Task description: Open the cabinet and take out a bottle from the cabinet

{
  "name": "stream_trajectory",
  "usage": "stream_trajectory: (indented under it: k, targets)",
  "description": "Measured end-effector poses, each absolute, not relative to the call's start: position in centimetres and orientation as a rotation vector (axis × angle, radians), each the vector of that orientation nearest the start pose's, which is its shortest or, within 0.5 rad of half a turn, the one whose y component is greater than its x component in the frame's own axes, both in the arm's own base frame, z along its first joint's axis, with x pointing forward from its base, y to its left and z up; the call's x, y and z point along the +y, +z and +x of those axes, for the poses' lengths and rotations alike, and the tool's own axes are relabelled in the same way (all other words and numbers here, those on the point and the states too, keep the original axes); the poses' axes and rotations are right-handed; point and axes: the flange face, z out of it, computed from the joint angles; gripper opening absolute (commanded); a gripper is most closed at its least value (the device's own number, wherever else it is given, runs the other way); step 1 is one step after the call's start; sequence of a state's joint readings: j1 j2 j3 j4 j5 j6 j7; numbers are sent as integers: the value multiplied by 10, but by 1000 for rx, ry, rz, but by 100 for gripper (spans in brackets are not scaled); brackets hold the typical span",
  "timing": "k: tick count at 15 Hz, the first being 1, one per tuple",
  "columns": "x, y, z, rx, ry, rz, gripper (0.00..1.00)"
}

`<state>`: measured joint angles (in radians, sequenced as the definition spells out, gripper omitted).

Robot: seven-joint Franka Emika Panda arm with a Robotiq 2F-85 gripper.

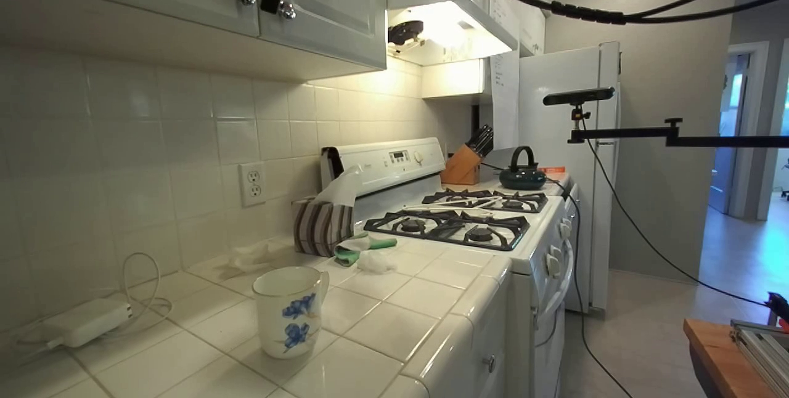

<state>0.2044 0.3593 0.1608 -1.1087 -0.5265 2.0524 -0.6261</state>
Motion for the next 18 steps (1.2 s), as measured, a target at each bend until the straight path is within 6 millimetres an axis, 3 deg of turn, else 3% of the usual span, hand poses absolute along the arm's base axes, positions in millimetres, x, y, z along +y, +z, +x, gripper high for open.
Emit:
stream_trajectory:
  k: [5,18]
  targets:
    - [206,682,678,1294,674,2154,100]
    - [219,683,666,1325,622,2168,100]
